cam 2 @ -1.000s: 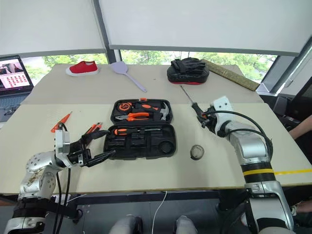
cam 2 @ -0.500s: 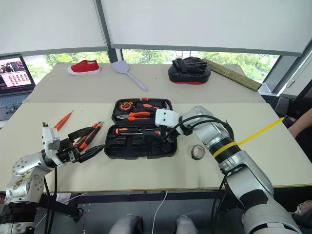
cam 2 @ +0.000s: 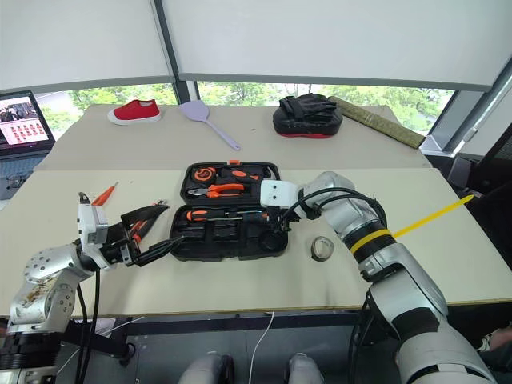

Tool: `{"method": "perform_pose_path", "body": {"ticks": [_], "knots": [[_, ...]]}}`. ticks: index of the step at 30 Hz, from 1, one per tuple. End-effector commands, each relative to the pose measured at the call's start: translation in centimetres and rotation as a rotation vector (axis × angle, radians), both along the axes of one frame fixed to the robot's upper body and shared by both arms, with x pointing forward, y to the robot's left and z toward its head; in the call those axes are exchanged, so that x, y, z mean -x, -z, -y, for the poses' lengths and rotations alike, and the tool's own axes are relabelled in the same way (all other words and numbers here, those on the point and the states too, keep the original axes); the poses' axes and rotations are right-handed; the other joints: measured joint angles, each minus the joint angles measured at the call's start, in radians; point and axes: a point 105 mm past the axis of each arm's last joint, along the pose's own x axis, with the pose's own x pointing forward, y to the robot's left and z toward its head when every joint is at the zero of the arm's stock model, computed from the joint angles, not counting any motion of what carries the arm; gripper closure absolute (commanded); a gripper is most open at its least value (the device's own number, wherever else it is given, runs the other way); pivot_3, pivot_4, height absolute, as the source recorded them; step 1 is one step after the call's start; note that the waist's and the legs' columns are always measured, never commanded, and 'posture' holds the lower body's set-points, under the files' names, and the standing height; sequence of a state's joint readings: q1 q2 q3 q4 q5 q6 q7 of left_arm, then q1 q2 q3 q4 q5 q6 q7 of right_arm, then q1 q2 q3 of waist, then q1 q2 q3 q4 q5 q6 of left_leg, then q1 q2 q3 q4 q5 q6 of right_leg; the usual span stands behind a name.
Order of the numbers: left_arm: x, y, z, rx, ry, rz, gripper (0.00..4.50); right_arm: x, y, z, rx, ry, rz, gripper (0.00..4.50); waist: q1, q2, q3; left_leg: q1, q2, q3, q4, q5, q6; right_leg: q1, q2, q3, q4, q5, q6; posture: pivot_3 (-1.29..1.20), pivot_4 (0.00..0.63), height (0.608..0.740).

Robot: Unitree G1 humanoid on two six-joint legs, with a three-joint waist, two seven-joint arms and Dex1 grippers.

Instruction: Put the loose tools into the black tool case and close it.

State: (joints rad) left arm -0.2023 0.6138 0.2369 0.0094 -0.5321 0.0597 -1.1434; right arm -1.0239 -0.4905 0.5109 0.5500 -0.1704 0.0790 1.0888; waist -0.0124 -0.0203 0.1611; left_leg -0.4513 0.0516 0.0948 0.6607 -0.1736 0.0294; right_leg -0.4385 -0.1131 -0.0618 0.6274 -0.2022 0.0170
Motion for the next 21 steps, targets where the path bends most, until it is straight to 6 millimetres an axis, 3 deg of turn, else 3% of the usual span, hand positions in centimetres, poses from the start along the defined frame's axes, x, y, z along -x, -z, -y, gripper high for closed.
{"method": "perform_pose_path", "body": {"ticks": [1, 3, 5, 8, 14, 21], "knots": [[0.2, -1.0, 0.1, -0.007, -0.004, 0.04, 0.0, -0.2, -4.1, -1.1, -0.114, -0.096, 0.145, 1.69, -0.001, 0.0, 0.0, 0.0, 0.0, 0.0, 0.0, 0.0, 0.0, 0.0, 0.0, 0.0, 0.0, 0.0, 0.0, 0.0, 0.15, 0.74], [0.3, -1.0, 0.0, -0.007, -0.012, 0.036, 0.0, 0.3, -6.6, -1.9, -0.264, -0.126, 0.112, 1.69, -0.002, 0.0, 0.001, 0.0, 0.0, 0.0, 0.0, 0.0, 0.0, 0.0, 0.0, 0.0, 0.0, 0.0, 0.0, 0.0, 0.15, 0.74], [0.4, -0.9, 0.0, -0.007, -0.015, 0.032, 0.0, 0.9, -7.2, -2.6, -0.361, -0.149, 0.043, 1.69, -0.002, 0.0, 0.001, 0.0, 0.0, 0.0, 0.0, 0.0, 0.0, 0.0, 0.0, 0.0, 0.0, 0.0, 0.0, 0.0, 0.15, 0.74], [0.4, -0.9, 0.0, -0.008, -0.017, 0.029, 0.0, 0.8, -6.9, -3.2, -0.399, -0.136, 0.014, 2.5, -0.002, 0.0, 0.0, 0.001, 0.001, 0.0, 0.0, 0.0, 0.0, 0.0, 0.001, 0.0, 0.001, 0.0, 0.0, 0.0, 0.15, 0.74], [0.3, -0.7, -0.2, -0.013, -0.031, 0.022, 0.0, -0.4, -2.7, -4.8, -0.45, -0.043, -0.053, 4.47, -0.002, 0.0, 0.0, 0.001, 0.001, 0.0, 0.0, 0.0, 0.0, 0.0, 0.001, 0.0, 0.001, 0.0, -0.001, 0.0, 0.15, 0.74], [0.2, -0.3, -1.0, -0.052, -0.061, 0.012, 0.0, 0.0, 2.6, -4.5, -0.311, -0.054, -0.061, 4.47, -0.003, 0.0, 0.001, 0.0, 0.0, 0.0, 0.0, 0.0, 0.0, 0.0, 0.0, 0.0, 0.0, 0.0, -0.001, 0.0, 0.15, 0.74]]}}
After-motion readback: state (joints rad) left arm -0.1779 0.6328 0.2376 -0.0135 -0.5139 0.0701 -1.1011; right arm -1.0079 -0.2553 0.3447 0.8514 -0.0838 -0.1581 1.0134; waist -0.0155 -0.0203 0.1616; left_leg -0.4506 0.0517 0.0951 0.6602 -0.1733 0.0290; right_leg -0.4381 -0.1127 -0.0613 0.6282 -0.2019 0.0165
